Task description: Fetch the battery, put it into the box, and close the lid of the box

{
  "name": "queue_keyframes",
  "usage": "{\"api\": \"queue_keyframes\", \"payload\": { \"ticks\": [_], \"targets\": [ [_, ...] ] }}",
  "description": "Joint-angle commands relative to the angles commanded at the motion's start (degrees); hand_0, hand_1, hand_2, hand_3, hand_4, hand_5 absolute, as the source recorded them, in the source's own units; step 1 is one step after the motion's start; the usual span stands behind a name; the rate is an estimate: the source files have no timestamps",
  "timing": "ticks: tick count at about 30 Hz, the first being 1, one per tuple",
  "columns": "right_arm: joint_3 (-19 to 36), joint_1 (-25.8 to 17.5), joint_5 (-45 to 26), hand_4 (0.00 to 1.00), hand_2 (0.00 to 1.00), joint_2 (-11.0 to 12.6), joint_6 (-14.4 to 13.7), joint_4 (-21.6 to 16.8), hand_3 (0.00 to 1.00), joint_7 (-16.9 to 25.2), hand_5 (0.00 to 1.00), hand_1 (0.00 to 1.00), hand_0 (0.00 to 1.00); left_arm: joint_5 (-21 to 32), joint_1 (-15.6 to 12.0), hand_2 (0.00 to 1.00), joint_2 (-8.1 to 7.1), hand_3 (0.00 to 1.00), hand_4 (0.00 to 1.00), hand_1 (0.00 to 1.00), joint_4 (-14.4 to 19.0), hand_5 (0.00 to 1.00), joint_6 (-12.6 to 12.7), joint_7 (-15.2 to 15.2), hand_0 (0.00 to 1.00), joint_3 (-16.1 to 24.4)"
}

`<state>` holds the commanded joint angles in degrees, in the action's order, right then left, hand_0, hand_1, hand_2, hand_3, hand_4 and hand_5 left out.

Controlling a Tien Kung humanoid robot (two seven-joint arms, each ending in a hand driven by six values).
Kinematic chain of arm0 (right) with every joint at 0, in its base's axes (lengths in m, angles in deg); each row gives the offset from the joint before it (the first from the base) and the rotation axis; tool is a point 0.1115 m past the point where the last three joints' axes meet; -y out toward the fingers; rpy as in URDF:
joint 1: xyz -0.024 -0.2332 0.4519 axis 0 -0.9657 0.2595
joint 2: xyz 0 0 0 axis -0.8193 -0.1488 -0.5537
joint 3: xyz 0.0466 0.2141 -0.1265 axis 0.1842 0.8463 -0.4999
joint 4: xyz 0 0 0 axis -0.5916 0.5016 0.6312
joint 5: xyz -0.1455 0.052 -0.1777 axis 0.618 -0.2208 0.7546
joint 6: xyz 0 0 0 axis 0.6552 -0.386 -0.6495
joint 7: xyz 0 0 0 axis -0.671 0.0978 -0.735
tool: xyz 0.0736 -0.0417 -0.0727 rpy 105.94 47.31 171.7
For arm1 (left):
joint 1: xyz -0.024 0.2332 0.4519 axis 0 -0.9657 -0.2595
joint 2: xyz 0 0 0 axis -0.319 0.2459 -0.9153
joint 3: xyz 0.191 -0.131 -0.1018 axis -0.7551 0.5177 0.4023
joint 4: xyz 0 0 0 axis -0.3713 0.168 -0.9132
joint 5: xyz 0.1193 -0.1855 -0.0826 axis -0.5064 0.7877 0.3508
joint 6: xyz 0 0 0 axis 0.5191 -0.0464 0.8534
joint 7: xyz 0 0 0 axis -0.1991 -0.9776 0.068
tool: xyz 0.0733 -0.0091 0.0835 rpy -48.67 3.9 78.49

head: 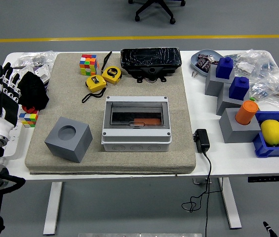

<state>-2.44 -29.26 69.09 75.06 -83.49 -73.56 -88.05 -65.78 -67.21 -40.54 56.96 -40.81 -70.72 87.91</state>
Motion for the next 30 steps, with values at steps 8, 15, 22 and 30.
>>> {"api": "queue_keyframes", "payload": {
  "ticks": [8,15,22,30],
  "targets": [
    [-0.22,0.21,-0.42,0.998,0.720,-0.16,0.01,0.00,0.756,0.06,0.998,0.740,0.850,-1.07,0.24,0.589,-0.01,0.851,0.998,0.139,0.67,0.824,1.70,0.19,0.138,-0.30],
    [0.02,0.11,-0.22,0.998,0.720,-0.03,-0.06,0.00,0.746,0.02,0.998,0.740,0.850,-1.33,0.26,0.325,0.14,0.589,0.998,0.064,0.72,0.612,1.27,1.24,0.092,-0.38],
    [-0.09,0.20,-0.53,0.998,0.720,-0.07,-0.11,0.00,0.750,0.06,0.998,0.740,0.849,-1.37,0.43,0.115,0.16,0.401,0.998,0.120,0.69,0.565,-2.34,-0.06,0.418,0.03],
    [0.05,0.19,-0.56,0.998,0.720,-0.08,-0.12,0.00,0.750,0.06,0.998,0.740,0.849,-3.17,0.50,0.592,0.28,0.330,0.998,0.837,0.45,0.560,-2.08,-0.37,0.998,0.31]
  ]
}}
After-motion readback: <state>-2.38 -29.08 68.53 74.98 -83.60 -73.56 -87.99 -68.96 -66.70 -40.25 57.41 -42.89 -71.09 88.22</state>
